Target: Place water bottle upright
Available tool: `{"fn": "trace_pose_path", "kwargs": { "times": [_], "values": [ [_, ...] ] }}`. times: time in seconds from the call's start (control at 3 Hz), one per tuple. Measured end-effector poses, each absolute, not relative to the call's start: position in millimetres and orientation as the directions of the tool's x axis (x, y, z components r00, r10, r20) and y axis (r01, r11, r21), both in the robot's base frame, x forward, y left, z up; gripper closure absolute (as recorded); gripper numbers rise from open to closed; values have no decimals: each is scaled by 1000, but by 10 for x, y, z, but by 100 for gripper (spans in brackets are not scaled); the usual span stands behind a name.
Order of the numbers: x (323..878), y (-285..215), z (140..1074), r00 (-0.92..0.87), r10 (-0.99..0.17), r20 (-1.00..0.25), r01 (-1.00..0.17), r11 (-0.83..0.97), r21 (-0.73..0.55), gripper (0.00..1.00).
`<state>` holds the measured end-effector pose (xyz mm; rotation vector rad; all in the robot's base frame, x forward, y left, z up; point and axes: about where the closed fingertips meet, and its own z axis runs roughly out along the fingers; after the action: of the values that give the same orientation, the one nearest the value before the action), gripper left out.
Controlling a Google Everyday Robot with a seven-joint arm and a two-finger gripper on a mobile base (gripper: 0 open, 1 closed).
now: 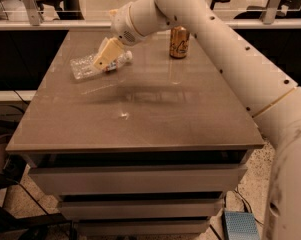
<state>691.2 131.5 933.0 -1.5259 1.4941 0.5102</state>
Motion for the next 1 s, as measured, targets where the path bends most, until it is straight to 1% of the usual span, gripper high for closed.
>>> {"fn": "trace_pose_path", "kwargs": {
  "times": [0.33, 1.0],
  "values": [
    [7002, 1378, 9287, 211, -631, -747, -940, 80, -333, 0],
    [7080, 1467, 9133, 260, -724, -639, -941, -41, -336, 0]
  ]
}}
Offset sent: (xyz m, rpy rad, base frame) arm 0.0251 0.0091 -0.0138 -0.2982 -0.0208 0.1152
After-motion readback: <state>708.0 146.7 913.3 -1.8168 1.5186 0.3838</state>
